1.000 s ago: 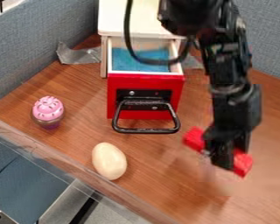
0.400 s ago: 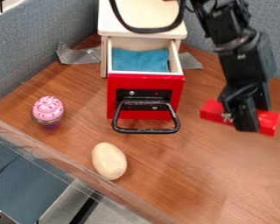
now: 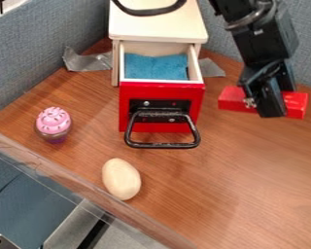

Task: Pick the red object from the table in to the drawer

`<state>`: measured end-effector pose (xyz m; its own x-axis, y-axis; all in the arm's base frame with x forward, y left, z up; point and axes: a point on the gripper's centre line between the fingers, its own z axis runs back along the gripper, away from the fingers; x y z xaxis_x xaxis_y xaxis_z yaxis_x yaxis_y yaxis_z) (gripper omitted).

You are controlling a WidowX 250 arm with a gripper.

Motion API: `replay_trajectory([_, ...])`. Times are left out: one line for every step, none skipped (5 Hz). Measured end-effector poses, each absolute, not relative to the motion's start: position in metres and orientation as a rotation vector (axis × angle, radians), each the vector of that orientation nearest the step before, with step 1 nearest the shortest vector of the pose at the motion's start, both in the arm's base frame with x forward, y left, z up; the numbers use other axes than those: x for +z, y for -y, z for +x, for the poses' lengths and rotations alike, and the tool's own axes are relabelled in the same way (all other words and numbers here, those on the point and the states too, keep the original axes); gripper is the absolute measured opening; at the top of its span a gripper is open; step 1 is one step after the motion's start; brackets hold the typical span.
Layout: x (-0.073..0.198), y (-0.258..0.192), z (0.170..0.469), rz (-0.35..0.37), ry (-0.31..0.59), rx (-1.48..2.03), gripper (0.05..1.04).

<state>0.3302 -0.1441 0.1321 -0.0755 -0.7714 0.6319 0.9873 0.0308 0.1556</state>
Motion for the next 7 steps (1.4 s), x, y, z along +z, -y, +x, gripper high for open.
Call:
replay_trajectory([0.138, 0.131, 0.337, -0.369, 0.694, -1.483, 0.560])
replay_trajectory([0.145, 0.117, 0.341, -0.344, 0.715, -1.444, 0.560])
replay_trajectory([0.144, 0.102, 0.345, -0.330, 0.699, -1.382, 0.560])
replay_trajectory([0.143, 0.085, 0.351, -0.298, 0.696, -1.324, 0.560])
replay_trajectory([0.141, 0.074, 0.357, -0.277, 0.684, -1.273, 0.560])
replay_trajectory([0.136, 0.065, 0.361, -0.272, 0.669, -1.221, 0.560])
replay_trajectory([0.139, 0.052, 0.369, -0.253, 0.671, -1.153, 0.560])
